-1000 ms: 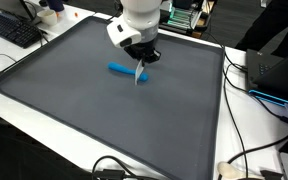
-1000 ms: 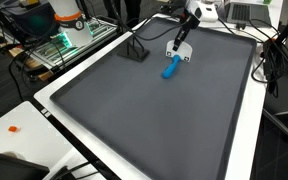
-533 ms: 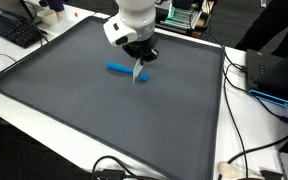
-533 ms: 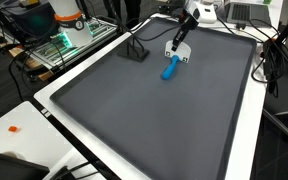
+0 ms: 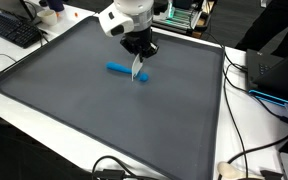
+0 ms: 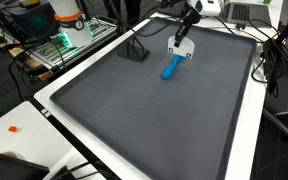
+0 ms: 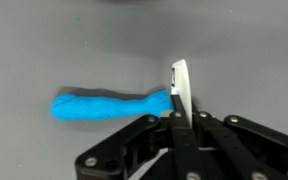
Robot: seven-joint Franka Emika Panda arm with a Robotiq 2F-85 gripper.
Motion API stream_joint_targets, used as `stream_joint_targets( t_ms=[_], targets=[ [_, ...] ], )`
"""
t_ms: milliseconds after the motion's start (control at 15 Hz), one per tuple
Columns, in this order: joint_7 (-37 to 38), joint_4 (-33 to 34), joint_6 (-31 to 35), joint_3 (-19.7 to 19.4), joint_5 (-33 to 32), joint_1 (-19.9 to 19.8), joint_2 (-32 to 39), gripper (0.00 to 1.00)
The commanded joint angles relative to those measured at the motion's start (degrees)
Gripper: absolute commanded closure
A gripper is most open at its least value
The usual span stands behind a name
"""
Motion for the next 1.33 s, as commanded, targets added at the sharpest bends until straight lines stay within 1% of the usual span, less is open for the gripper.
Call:
stream_joint_targets(
  t_ms=[0, 600, 733, 800, 1267],
  targets=[
    [-1.60, -2.02, -0.70, 0.53, 1.16, -0.92, -3.23, 0.99],
    [-2.96, -2.33, -1.64, -0.01, 0.09, -1.81, -6.04, 0.99],
    [-3.88, -2.46, -1.46, -0.17, -0.44, -2.14, -6.02, 0.99],
    [-2.37, -0.76, -1.16, 0.02, -0.19, -1.67, -4.75, 0.96],
    [-3.07, -0.87, -1.16, -0.06, -0.23, -2.02, -4.75, 0.96]
  ],
)
